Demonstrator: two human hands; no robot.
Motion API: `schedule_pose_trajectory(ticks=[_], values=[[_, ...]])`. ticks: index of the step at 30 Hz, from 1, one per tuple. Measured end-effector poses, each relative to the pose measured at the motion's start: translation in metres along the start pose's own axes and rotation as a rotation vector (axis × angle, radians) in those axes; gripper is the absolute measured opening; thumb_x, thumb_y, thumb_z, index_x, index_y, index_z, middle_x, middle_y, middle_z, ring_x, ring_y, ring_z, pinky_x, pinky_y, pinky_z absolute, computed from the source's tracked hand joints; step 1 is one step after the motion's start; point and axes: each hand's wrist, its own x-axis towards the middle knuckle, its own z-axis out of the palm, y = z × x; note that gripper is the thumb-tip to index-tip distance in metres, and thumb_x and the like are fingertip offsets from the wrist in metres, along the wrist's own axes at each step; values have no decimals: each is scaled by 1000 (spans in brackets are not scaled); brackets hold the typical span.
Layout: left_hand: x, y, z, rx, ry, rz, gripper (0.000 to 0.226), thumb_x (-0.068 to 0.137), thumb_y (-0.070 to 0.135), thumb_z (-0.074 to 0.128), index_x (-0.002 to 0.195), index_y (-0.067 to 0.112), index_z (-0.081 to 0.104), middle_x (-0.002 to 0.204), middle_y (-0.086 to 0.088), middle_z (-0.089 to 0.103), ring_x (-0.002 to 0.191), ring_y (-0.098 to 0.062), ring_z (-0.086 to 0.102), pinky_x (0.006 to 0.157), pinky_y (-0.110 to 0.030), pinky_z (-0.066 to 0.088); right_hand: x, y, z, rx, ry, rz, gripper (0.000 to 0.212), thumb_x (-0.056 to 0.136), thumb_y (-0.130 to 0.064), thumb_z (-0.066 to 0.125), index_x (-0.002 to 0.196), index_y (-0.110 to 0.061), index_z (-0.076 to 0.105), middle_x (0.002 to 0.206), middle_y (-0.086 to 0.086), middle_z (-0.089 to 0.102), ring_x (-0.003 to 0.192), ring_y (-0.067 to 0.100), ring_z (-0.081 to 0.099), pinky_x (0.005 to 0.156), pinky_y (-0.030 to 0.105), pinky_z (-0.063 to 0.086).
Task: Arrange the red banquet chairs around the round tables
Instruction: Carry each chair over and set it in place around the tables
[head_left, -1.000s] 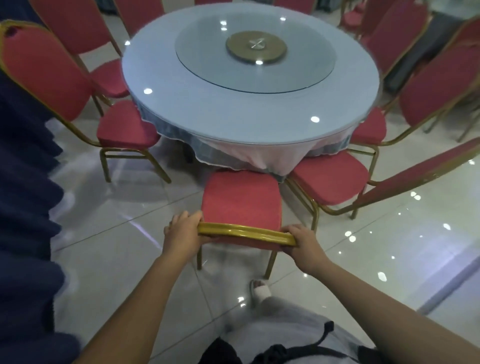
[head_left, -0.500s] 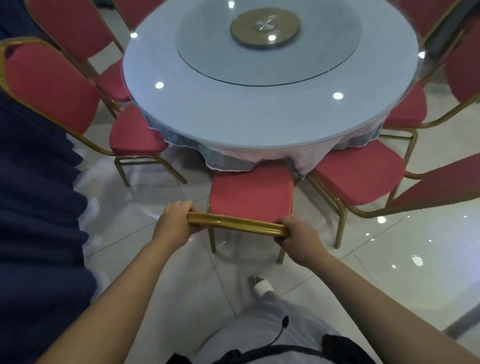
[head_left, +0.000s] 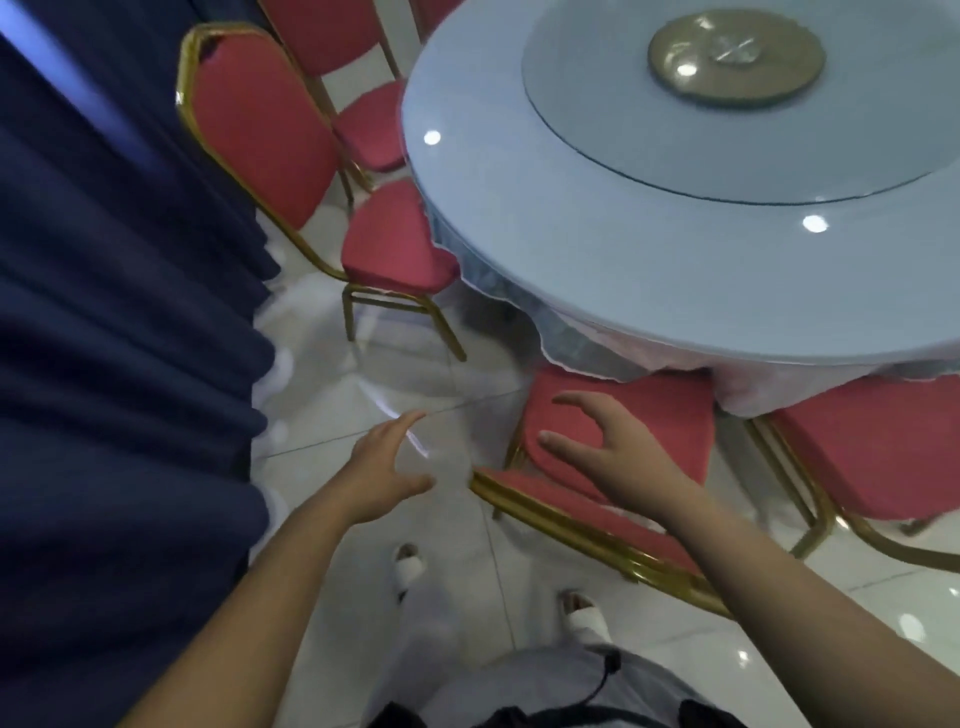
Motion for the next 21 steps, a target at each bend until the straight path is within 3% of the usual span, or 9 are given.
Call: schedule_pose_trajectory(ticks=[8, 10, 13, 16, 21], values=[[34, -118, -119, -182, 118, 10, 78, 87, 31, 69, 150, 39, 24, 154, 1, 27, 129, -14, 36, 102, -30, 35, 110, -116, 108, 51, -22, 63, 62, 81, -61, 67, 134, -32, 52, 137, -4, 52, 126, 15, 49, 109, 41, 40], [42, -150, -151, -203, 125, 22, 79, 87, 32, 69, 149, 42, 23, 156, 3, 24, 127, -11, 36, 100, -28, 34, 132, -151, 136, 73, 1, 73, 61, 82, -56, 70, 134, -31, 53, 138, -5, 52, 127, 13, 48, 109, 40, 40], [61, -190, -199, -210, 166, 10, 78, 87, 34, 69, 148, 46, 21, 158, 5, 21, 140, -20, 30, 105, -37, 35, 166, -197, 172, 74, 19, 60, 60, 83, -49, 72, 135, -26, 54, 138, -6, 52, 126, 11, 48, 108, 35, 39], [85, -216, -242, -232, 208, -44, 74, 87, 34, 68, 146, 45, 24, 155, 3, 27, 138, -25, 33, 103, -41, 39, 198, -227, 194, 65, 0, 47, 55, 84, -42, 73, 134, -25, 55, 133, -7, 55, 121, 10, 50, 103, 31, 40], [143, -239, -312, -229, 267, 23, 67, 85, 30, 67, 140, 44, 31, 139, 11, 37, 132, -22, 38, 92, -32, 38, 281, -250, 214, 57, 51, 67, 47, 84, -39, 74, 127, -27, 60, 126, -7, 60, 115, 11, 55, 98, 33, 45]])
